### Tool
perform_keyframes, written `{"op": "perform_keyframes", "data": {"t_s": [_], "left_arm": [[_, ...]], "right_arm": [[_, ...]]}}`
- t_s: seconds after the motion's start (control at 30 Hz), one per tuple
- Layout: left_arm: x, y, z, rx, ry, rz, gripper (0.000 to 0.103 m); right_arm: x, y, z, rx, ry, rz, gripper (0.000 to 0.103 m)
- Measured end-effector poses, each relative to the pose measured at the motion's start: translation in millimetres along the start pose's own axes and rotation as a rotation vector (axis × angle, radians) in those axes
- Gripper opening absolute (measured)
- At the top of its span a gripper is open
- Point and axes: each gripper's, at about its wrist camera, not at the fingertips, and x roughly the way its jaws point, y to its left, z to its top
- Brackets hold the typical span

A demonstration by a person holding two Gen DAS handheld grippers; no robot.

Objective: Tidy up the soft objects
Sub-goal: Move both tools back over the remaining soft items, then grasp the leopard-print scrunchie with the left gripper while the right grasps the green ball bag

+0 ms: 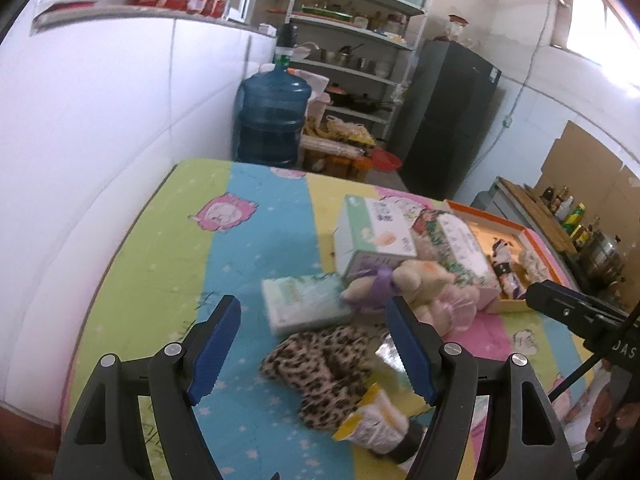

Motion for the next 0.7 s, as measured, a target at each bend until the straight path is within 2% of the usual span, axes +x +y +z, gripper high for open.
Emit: {"op": "perform_keyframes", "data": {"t_s": [0.2,0.4,0.7], "left_arm": [[6,12,-16,0.0,0.02,0.009,0.076],[19,12,-31,0.021,0.062,-0.043,0.076],[57,19,-46,0.002,0.138,-0.029,0.076]], "right_arm": [[3,3,-7,0.0,0.016,0.002,0.052],[1,3,-14,0.007,0.027,-0.004,0.052],[1,-2,-26,0.018,0.05,-0.017,0.052]]}}
